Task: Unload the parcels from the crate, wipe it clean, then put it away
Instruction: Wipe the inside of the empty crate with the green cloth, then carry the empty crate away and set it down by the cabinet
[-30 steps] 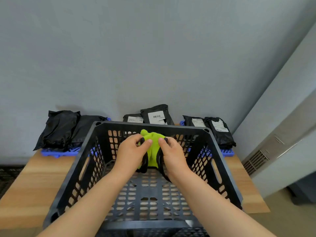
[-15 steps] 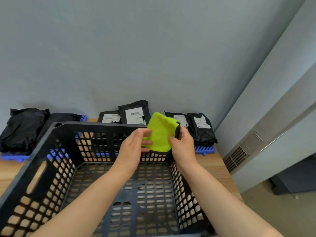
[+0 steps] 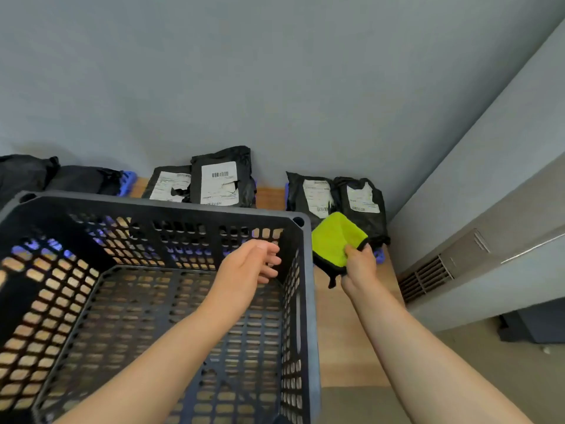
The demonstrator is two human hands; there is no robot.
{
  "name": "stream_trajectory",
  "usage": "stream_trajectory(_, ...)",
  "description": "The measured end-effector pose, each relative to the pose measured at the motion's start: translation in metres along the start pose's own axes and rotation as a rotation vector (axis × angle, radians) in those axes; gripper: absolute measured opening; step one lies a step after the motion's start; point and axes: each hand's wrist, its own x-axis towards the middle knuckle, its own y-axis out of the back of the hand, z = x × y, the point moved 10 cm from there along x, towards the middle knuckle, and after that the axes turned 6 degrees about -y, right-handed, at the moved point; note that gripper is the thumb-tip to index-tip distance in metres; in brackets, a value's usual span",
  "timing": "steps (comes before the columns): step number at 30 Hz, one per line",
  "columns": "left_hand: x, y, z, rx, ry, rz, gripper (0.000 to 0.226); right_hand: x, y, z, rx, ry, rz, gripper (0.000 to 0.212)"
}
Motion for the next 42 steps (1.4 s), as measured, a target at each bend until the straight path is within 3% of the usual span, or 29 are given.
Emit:
stream_trajectory(6,0.005,0.006,-0.031,0.2,0.093,0.008,0.025,0.05,0.023,0.09,-0.313,-0.193,-0.077,0.043)
stream_trajectory(11,0.009,0.013,-0.046,0.305,0.146,0.003,0.03,0.068,0.046,0.127,-0.605,-0.25,-0.109,0.035)
stream_trajectory(15,0.015,0.011,-0.044,0.367,0.139,-0.013,0.03,0.076,0.054,0.125,-0.786,-0.17,-0.074,0.033)
stream_trajectory(18,0.016,0.01,-0.04,0.401,0.116,-0.026,0.029,0.078,0.054,0.108,-0.919,-0.085,-0.035,0.042)
stream_trajectory(21,0.014,0.013,-0.033,0.401,0.093,-0.025,0.029,0.073,0.044,0.074,-1.117,0.097,0.011,0.048)
stream_trajectory(24,0.01,0.023,-0.023,0.406,0.079,0.017,0.03,0.054,0.017,0.032,-1.188,0.328,0.019,0.041)
stream_trajectory(29,-0.007,0.037,-0.008,0.423,0.048,0.069,0.027,0.004,-0.052,-0.017,-1.12,0.733,-0.263,0.025)
stream_trajectory(32,-0.026,0.05,-0.002,0.431,0.041,0.114,0.025,-0.034,-0.091,-0.047,-1.014,0.863,-0.402,0.021)
stream_trajectory(37,-0.058,0.08,0.008,0.437,0.031,0.23,0.023,-0.065,-0.13,-0.074,-0.775,0.66,-0.605,0.048)
stream_trajectory(42,-0.097,0.112,0.006,0.512,0.059,0.331,0.02,-0.1,-0.176,-0.071,-1.021,0.745,-0.762,0.036)
